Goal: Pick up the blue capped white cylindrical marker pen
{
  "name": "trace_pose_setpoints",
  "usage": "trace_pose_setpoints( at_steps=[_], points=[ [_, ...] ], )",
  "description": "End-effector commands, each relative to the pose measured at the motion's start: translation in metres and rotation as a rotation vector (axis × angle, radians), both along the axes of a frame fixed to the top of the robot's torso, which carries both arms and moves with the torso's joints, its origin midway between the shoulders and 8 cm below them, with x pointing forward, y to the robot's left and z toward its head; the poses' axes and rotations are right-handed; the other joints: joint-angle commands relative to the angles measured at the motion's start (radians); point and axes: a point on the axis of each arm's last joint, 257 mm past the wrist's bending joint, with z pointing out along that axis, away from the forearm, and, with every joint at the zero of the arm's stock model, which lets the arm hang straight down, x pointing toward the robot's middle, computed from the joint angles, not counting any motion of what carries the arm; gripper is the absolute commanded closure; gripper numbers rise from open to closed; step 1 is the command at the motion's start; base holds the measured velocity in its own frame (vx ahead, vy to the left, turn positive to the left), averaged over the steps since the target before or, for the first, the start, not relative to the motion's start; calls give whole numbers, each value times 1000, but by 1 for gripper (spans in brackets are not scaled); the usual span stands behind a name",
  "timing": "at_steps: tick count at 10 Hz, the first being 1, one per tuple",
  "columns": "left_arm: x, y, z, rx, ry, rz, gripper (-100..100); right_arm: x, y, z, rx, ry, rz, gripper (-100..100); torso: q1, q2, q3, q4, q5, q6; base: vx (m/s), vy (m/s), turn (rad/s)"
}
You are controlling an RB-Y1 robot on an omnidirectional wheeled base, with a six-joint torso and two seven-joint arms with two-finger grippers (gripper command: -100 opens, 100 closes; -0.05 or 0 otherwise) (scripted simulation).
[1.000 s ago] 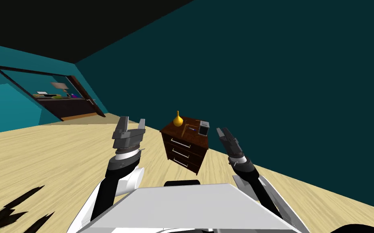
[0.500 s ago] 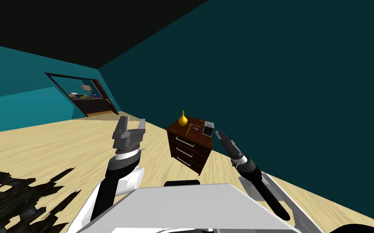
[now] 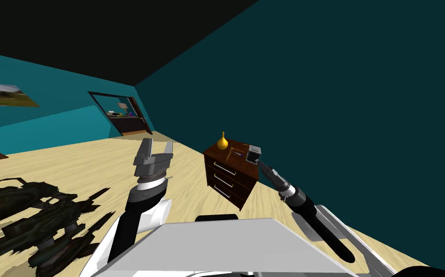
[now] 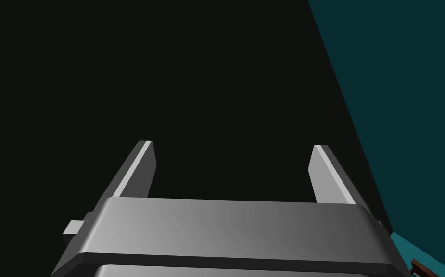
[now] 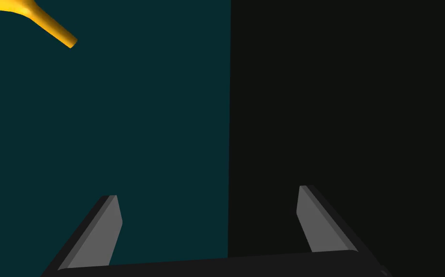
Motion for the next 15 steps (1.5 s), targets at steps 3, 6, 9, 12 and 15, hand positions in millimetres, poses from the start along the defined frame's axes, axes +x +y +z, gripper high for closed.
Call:
trace_pose_setpoints(
  at_steps=[3, 6, 9, 12, 15],
  points=[
    [0, 0, 0, 0, 0, 0, 0, 3, -14, -35, -133, 88, 16, -100, 0, 0, 0, 0, 0, 0, -5, 42, 158],
    [0, 0, 0, 0, 0, 0, 0, 3, -23, -54, -216, 138, 33, -100, 0, -1, -1, 0, 0, -1, 10, 36, 161],
    [0, 0, 0, 0, 0, 0, 0, 2, -49, -90, -338, 239, 33, -100, 0, -2, -1, 0, 0, 0, 26, 44, 184],
    [0, 0, 0, 0, 0, 0, 0, 0, -64, -109, -424, 297, 47, -100, 0, -3, -2, -1, 0, -1, 33, 34, 156],
    [0, 0, 0, 0, 0, 0, 0, -8, -101, -144, -543, 413, 39, -100, 0, -2, -1, -1, 0, 0, 42, 38, 185]
  ],
)
